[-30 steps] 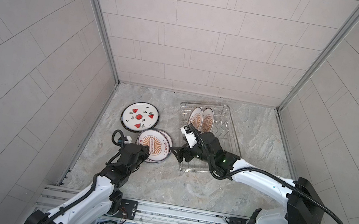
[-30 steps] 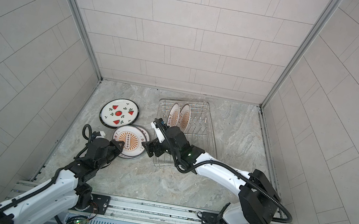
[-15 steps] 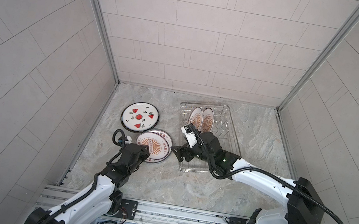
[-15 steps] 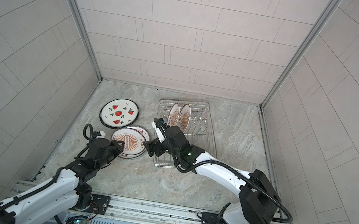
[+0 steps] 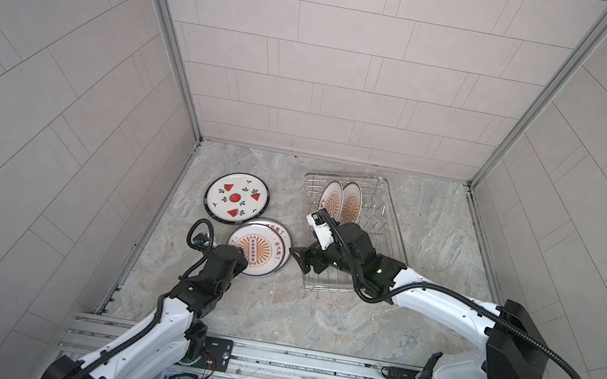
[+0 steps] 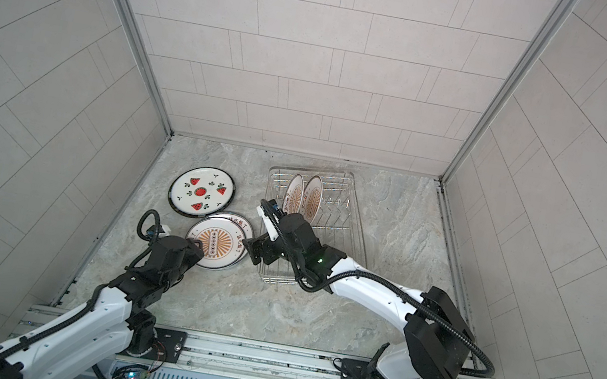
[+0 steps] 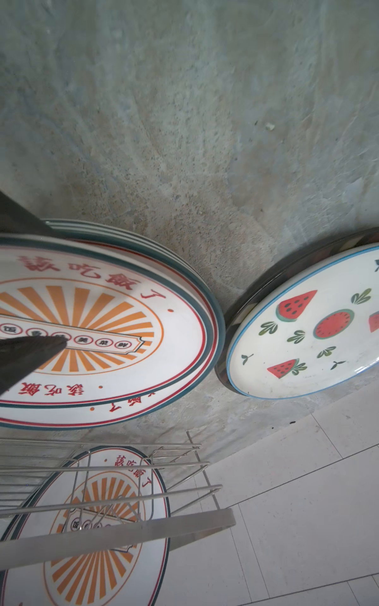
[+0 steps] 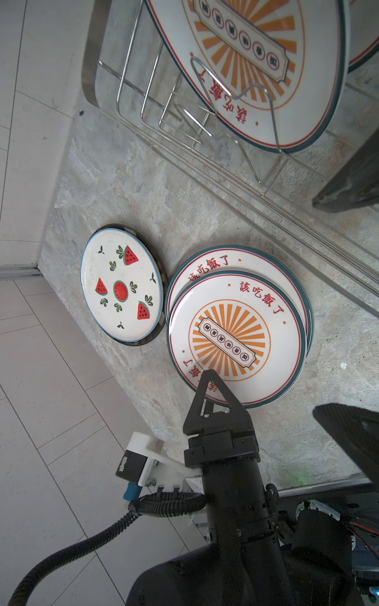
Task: Unload the plates from the dish rack
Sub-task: 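Lower the plate onto the sunburst stack with the left gripper, then open the left gripper off the stack while the right gripper moves toward the rack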
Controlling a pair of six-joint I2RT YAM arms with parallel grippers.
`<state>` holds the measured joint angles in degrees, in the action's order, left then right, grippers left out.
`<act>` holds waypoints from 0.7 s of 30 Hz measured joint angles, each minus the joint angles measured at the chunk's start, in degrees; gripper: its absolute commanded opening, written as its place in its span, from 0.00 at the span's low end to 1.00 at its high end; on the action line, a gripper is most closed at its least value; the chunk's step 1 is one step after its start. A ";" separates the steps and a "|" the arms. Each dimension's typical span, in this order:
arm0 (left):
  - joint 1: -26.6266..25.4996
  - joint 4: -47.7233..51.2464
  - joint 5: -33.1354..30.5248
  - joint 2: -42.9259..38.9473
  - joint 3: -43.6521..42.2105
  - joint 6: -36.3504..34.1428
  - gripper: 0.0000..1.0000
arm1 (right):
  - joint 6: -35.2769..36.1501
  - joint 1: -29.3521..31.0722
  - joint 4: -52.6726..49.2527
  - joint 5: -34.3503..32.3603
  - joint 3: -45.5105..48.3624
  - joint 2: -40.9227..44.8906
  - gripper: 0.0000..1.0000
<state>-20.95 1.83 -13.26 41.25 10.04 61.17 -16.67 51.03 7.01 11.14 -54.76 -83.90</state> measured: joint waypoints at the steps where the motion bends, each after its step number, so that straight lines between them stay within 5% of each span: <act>1: 0.00 0.17 -0.04 0.00 0.00 -0.22 0.42 | 0.00 0.00 0.00 0.00 0.00 0.00 0.92; 21: -0.02 -2.05 -3.30 4.61 0.76 -0.59 0.38 | 0.00 0.00 0.04 -0.02 0.02 0.00 0.92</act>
<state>-20.97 -0.23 -16.56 45.87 10.81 60.58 -16.67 51.03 7.05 11.11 -54.74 -83.90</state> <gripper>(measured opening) 0.381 0.918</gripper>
